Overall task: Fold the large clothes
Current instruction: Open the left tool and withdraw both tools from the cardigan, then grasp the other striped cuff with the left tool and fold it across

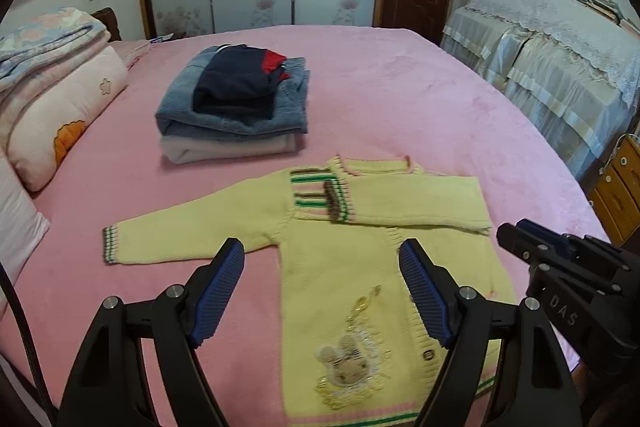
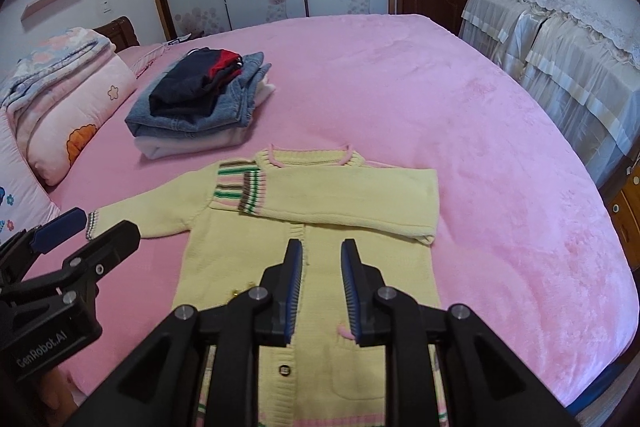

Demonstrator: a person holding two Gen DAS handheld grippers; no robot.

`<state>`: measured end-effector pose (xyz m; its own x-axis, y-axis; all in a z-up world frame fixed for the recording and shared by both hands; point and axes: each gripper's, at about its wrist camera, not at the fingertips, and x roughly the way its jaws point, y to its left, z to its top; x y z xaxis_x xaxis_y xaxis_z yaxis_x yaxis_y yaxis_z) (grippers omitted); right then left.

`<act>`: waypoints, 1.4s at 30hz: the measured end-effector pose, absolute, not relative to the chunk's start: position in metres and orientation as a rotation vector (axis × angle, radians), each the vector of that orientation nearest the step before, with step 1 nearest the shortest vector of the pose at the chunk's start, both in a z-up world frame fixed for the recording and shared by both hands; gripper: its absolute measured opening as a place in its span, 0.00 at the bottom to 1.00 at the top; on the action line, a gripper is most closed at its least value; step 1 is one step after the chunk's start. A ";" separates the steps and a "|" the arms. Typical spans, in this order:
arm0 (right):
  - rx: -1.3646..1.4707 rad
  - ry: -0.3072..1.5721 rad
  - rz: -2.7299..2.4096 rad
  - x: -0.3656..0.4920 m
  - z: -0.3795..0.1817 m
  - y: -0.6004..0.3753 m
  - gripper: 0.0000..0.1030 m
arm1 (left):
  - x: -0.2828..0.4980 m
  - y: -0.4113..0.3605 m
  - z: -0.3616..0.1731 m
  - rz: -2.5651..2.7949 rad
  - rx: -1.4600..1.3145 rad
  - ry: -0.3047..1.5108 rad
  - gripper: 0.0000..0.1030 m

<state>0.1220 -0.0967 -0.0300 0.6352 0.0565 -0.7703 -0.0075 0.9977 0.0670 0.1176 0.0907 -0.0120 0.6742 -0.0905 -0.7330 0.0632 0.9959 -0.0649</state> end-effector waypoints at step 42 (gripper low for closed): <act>0.006 0.984 0.315 0.208 -0.108 0.053 0.19 | 0.170 0.366 -0.210 0.249 -0.889 0.918 0.74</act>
<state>0.2079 0.0526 -0.1079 0.5120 0.2643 -0.8173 -0.2592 0.9547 0.1463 0.1695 0.3659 -0.2096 0.6080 -0.1691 -0.7757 -0.5381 0.6306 -0.5593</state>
